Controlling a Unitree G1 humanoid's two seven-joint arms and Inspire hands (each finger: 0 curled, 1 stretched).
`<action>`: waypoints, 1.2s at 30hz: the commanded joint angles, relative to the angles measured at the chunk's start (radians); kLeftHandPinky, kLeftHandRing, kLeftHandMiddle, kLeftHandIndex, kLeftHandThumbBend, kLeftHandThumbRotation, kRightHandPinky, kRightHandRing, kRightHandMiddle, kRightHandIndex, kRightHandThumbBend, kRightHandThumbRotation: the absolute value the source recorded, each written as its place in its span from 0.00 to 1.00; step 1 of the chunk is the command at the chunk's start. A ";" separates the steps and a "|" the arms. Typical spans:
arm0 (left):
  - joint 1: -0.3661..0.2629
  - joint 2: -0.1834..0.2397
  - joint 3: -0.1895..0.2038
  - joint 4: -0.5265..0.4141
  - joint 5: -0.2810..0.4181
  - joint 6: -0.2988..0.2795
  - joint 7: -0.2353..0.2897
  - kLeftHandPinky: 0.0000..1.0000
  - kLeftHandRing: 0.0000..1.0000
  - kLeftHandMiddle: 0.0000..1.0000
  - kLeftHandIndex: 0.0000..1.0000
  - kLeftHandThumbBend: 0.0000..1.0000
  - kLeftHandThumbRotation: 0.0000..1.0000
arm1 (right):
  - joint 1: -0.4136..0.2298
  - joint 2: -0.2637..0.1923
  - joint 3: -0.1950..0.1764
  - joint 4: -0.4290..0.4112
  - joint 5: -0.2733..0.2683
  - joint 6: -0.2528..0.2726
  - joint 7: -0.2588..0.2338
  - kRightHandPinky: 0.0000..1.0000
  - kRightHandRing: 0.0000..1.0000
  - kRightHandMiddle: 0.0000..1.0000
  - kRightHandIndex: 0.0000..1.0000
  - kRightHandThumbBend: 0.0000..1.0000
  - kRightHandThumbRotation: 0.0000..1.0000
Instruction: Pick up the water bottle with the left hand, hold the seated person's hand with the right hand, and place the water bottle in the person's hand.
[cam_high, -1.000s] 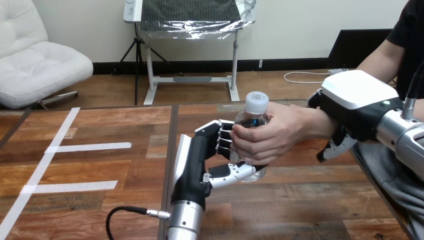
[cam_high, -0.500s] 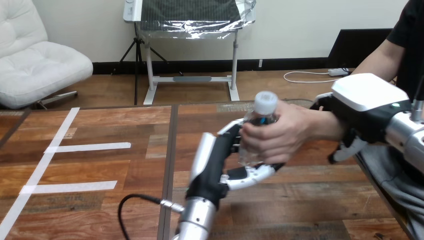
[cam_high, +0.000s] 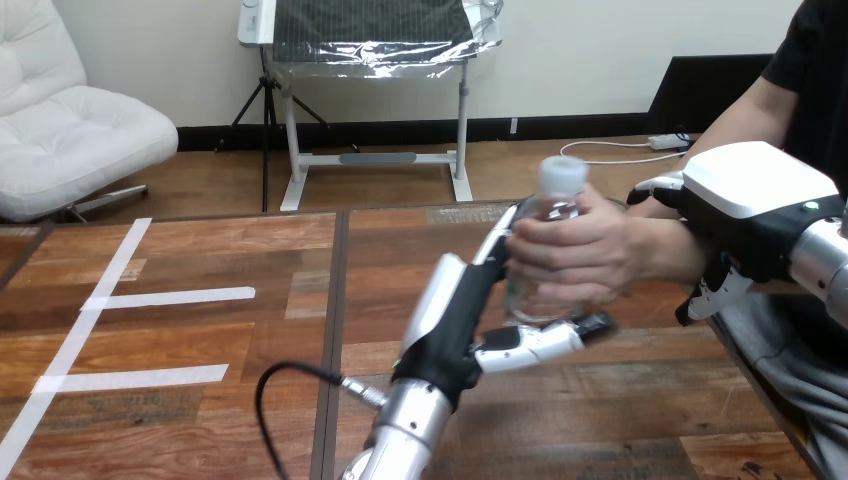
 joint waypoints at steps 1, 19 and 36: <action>-0.084 -0.049 -0.019 -0.075 0.018 0.031 -0.046 1.00 1.00 1.00 1.00 0.99 0.60 | -0.029 -0.017 -0.032 0.001 -0.001 -0.003 -0.017 0.87 0.96 0.96 0.90 0.85 0.12; -0.075 -0.040 -0.019 -0.100 0.052 0.072 -0.075 1.00 1.00 1.00 1.00 1.00 0.65 | -0.030 -0.013 -0.029 -0.001 -0.002 0.011 -0.001 0.91 0.99 0.99 0.91 0.86 0.13; -0.054 -0.053 -0.014 -0.111 0.062 0.084 -0.035 1.00 1.00 1.00 1.00 1.00 0.58 | -0.017 -0.012 -0.041 -0.007 0.023 0.004 -0.003 0.91 0.98 0.98 0.90 0.84 0.11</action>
